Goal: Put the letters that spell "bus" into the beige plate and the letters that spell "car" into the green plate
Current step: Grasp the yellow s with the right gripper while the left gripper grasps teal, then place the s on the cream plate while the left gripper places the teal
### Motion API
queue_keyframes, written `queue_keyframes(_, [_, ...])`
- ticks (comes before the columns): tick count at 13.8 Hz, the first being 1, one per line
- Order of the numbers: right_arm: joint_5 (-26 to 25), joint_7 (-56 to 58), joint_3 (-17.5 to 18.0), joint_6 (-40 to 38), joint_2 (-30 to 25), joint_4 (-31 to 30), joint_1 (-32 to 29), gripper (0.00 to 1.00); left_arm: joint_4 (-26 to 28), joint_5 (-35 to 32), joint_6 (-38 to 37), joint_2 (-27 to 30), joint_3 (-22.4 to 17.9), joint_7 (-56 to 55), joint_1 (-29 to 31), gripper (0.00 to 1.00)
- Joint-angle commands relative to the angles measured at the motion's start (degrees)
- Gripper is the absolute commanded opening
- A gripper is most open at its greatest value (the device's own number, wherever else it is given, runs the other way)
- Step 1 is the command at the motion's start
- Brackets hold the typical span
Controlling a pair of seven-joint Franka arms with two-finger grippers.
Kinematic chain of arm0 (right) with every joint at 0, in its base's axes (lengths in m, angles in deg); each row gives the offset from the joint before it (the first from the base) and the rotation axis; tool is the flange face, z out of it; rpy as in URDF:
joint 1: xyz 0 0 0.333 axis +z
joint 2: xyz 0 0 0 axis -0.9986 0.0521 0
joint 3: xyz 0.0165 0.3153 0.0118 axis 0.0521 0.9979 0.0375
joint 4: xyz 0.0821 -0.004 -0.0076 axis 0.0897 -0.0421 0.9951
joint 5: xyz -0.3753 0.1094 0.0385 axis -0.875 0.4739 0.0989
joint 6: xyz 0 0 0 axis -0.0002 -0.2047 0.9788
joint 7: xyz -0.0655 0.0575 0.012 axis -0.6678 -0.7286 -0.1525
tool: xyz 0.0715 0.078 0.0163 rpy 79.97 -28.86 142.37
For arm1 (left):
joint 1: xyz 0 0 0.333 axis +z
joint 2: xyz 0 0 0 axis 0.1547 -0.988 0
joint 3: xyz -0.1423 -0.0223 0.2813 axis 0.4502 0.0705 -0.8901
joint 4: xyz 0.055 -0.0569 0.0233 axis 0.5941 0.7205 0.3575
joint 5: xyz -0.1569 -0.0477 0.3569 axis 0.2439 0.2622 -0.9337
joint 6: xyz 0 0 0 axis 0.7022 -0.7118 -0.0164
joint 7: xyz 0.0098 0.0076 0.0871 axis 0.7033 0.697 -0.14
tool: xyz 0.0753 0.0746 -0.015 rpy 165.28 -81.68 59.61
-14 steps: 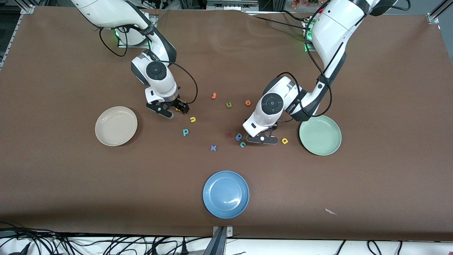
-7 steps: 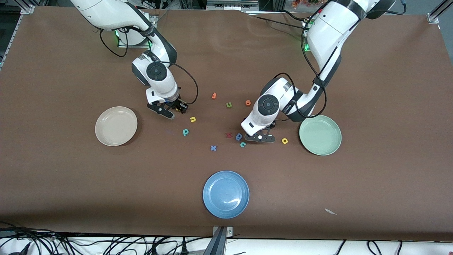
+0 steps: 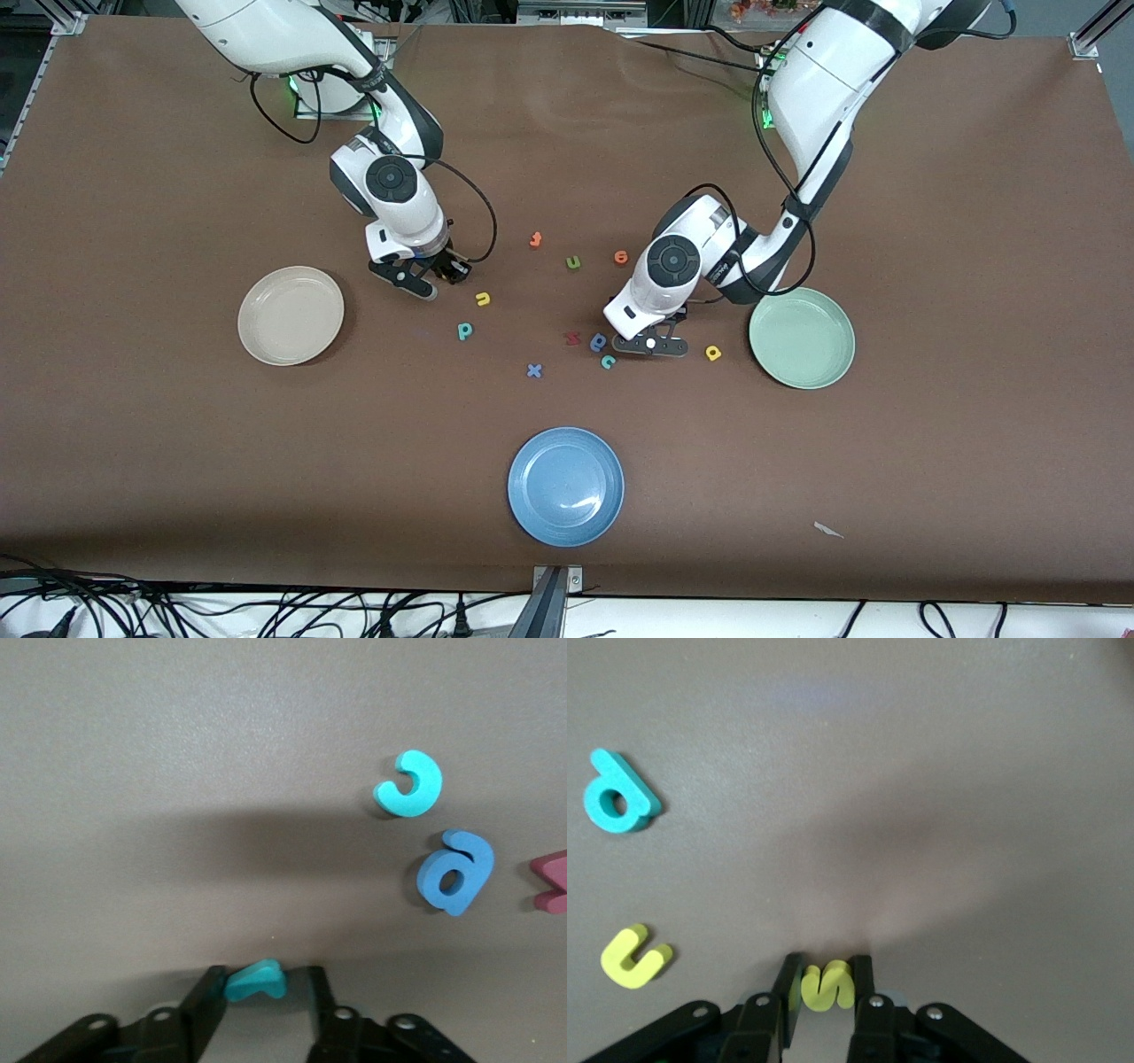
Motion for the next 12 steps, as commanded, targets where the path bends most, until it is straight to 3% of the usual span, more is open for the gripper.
queue_keyframes(1, [-1.24, 2.36, 0.58, -6.74, 0.92, 4.97, -1.46, 0.17, 1.49, -2.35, 1.26, -0.18, -0.08, -1.39, 0.33, 0.24])
queue_keyframes(3, [-1.06, 8.41, 0.49, -14.56, 0.66, 9.01, -2.77, 0.17, 1.49, -2.35, 0.82, 0.0, 0.0, -1.39, 0.33, 0.24])
queue_keyframes(5, [-0.89, 18.67, -0.82, -17.66, -0.39, 9.91, -4.71, 0.17, 1.14, -2.35, 0.47, 0.35, -0.08, -1.48, 0.42, 0.24])
queue_keyframes(8, [-0.89, 32.75, -7.4, -20.39, -3.99, 9.21, -4.8, 0.17, 0.52, -2.35, -4.69, 4.55, -0.17, -0.87, 1.21, 0.24])
queue_keyframes(12, [-0.89, 44.63, -13.74, -18.21, -7.95, 4.83, -4.8, 0.17, 0.43, -2.43, -11.56, 9.48, -0.17, 7.9, 8.49, 0.24])
